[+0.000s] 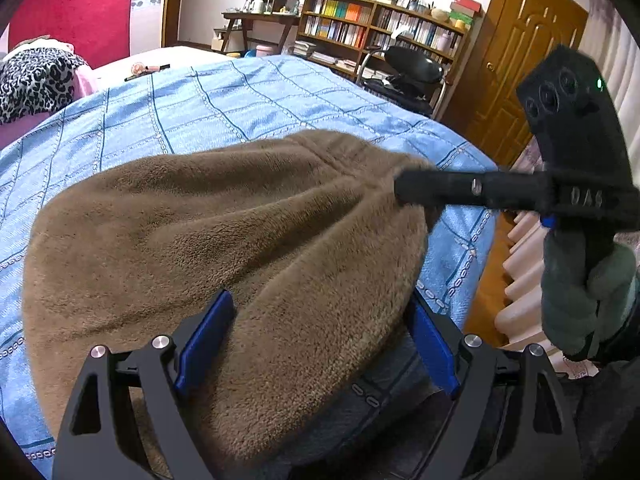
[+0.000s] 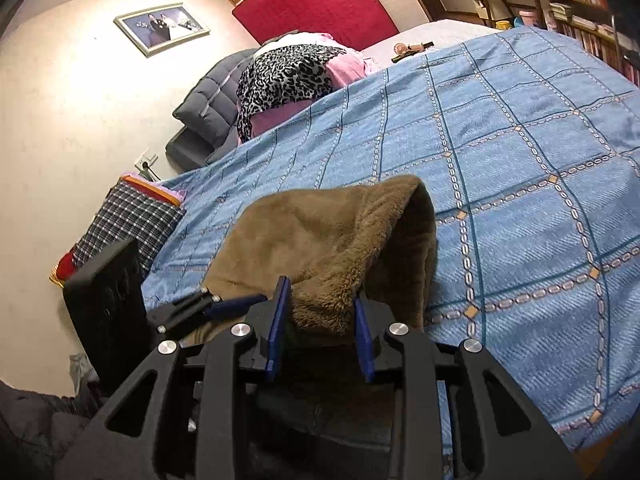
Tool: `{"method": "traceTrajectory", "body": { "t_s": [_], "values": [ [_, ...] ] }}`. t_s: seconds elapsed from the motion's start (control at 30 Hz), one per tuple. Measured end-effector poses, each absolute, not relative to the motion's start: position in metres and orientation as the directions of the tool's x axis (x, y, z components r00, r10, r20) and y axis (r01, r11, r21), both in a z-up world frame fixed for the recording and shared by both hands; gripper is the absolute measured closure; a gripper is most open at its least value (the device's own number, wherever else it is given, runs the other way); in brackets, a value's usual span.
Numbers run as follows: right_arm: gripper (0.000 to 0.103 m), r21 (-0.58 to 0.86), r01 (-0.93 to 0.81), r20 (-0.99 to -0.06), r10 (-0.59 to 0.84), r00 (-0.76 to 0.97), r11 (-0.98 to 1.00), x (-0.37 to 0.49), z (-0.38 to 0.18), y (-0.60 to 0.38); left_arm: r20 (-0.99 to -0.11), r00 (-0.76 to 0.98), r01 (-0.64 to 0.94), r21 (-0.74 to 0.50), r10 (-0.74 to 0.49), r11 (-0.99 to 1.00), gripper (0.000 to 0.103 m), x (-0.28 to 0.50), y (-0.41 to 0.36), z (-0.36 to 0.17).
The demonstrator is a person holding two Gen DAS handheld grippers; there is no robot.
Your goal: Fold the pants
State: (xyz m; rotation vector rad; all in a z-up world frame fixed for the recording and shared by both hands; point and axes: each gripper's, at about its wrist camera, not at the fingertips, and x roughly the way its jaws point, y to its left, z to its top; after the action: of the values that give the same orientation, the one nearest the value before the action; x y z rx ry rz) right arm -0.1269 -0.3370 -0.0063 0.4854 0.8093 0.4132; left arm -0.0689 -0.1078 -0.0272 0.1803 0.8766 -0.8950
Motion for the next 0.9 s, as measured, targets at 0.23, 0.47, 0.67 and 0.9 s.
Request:
{"method": "traceTrajectory", "body": {
  "t_s": [0.23,0.47,0.67,0.9],
  "values": [
    [0.073,0.543,-0.111,-0.641,0.496,0.586,0.832,-0.133,-0.038,-0.341,-0.722,0.329,0.750,-0.192,-0.608,0.633,0.018,-0.075,-0.108,-0.018],
    [0.073,0.534,-0.078,-0.660,0.473,0.583,0.842,-0.126,-0.061,-0.339,-0.757,0.347,0.693,-0.191,-0.553,0.695,0.018,-0.061,-0.109,-0.033],
    [0.070,0.529,-0.085,-0.661,0.473,0.582,0.844,-0.128,-0.057,-0.339,-0.798,0.337,0.707,-0.136,-0.500,0.694,0.018,-0.058,-0.116,-0.056],
    [0.052,0.343,-0.125,-0.591,0.317,0.742,0.931,-0.122,-0.011,-0.318,-0.790,0.341,0.698,-0.149,-0.509,0.700,0.018,-0.063,-0.111,-0.058]
  ]
}}
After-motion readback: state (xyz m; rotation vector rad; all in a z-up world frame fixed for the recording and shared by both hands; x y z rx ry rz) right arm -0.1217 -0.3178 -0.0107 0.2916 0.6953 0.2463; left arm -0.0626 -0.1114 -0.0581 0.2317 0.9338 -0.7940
